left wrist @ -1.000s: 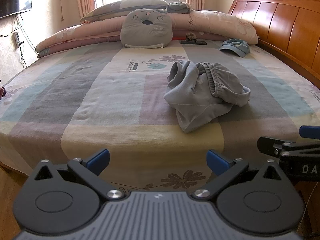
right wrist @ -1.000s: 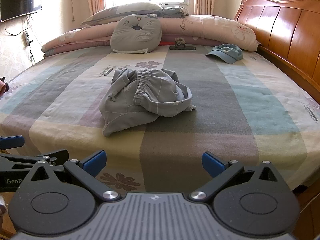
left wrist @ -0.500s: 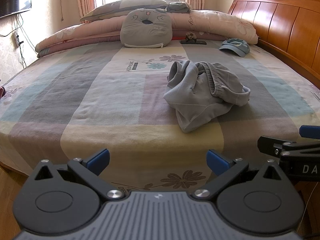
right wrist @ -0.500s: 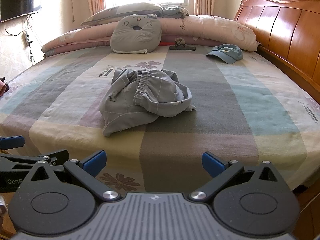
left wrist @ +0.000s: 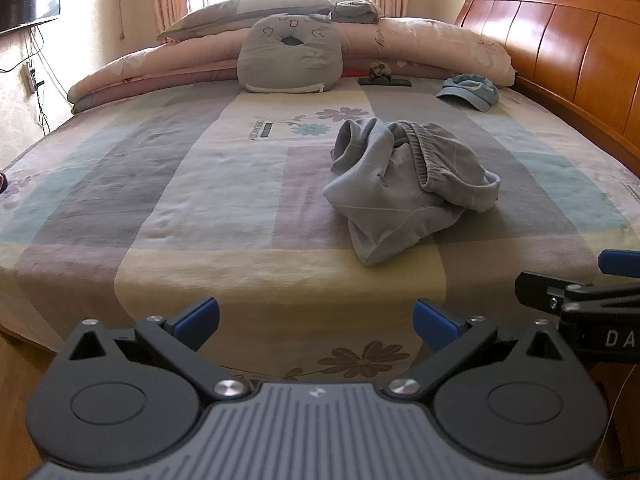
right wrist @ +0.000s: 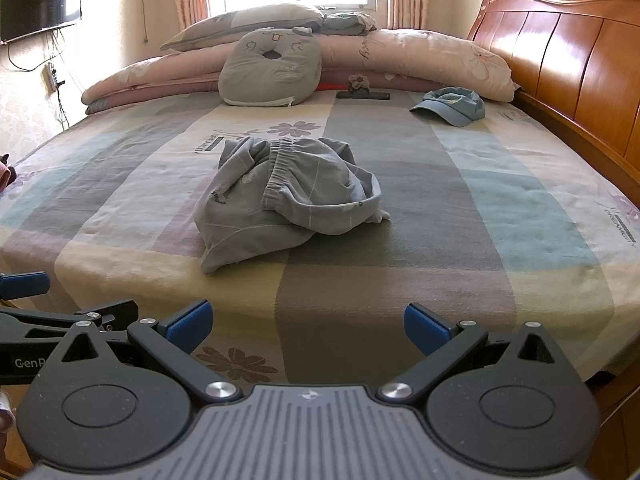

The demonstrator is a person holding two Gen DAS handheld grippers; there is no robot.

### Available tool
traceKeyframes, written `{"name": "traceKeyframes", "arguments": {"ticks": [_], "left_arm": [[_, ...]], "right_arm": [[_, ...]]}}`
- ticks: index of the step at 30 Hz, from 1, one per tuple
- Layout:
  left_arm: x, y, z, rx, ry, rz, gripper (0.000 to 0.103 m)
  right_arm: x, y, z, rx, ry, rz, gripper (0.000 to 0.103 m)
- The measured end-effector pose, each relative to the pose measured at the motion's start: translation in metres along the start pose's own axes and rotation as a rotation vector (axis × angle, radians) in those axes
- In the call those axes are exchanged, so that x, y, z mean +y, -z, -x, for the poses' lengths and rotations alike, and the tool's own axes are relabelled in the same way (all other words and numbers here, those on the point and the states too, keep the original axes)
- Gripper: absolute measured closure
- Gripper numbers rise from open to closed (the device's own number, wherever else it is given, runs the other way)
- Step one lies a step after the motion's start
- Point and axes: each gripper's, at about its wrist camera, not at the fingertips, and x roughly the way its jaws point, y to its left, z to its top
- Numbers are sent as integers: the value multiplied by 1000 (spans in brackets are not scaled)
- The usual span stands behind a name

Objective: Fold clothes

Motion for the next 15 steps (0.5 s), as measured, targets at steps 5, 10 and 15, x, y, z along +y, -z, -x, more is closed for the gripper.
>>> {"name": "traceKeyframes", "arguments": {"ticks": [5,10,15], "left_arm": [[1,-1,-1,3,-5,3,1],[2,-3,-4,8,-11,3,1],[4,-5,-8,11,-10,3,1]], "right_arm": [[0,-2,-2,1,-4,8,0],[3,-4,-6,3,-9,16,0],[4,-6,-9,4,-11,21,0]]}}
